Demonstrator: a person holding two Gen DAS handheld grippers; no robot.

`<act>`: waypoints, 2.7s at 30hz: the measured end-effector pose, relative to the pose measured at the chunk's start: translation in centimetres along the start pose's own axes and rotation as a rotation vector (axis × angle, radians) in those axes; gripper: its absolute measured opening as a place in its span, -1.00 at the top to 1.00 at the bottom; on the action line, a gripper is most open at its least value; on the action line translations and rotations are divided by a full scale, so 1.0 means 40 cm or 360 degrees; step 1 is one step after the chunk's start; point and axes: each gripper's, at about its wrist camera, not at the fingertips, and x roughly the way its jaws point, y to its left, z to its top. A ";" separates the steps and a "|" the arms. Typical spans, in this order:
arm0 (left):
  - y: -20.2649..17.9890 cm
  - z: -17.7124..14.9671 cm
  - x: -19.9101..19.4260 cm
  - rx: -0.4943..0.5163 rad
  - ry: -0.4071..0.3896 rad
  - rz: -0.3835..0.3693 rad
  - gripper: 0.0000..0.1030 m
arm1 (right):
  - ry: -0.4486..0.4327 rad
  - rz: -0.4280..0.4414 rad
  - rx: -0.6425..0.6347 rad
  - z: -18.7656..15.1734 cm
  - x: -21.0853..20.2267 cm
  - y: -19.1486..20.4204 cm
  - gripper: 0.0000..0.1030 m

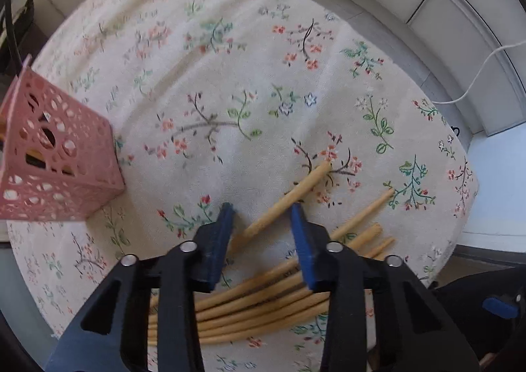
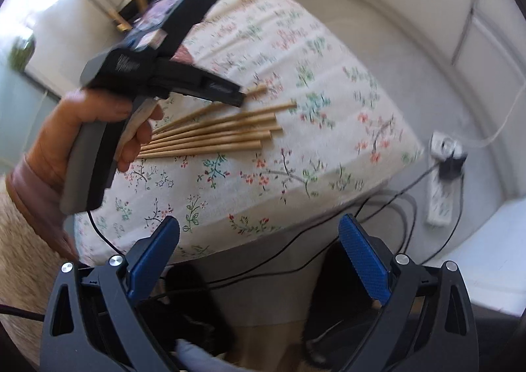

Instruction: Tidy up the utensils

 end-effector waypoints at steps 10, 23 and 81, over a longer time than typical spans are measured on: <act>0.031 -0.056 -0.068 0.0124 -0.0308 0.0216 0.85 | -0.0031 -0.0046 0.0371 0.055 0.047 -0.059 -0.84; 0.110 -0.227 -0.430 -0.0124 -0.0832 0.0232 0.87 | 0.0176 -0.0014 0.0645 0.190 0.200 -0.012 -0.10; 0.315 -0.355 -0.640 -0.0715 -0.1221 0.0143 0.87 | -0.0937 0.0333 0.0005 0.203 -0.315 0.246 0.85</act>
